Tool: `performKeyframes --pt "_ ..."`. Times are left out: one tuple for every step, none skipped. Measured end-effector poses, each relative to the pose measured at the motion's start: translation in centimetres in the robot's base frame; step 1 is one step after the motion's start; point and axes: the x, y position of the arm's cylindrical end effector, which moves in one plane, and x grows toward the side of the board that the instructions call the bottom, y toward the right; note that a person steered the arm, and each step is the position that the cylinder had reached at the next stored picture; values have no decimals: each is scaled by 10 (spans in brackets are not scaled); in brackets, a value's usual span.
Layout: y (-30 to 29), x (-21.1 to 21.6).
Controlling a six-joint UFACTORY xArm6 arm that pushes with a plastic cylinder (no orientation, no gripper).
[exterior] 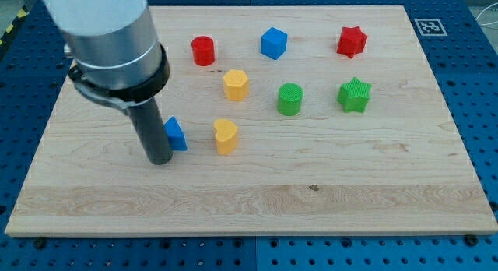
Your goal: Slide the blue triangle closer to the yellow hexagon
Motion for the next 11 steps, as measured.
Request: performKeyframes --pt "1 -35" --pt "1 -58" --pt "1 -53" --pt "5 -49" --pt "23 -39" --pt "42 -39" --pt "46 -47" --pt "46 -57" --pt "46 -62" --pt "46 -69" --pt "46 -76"
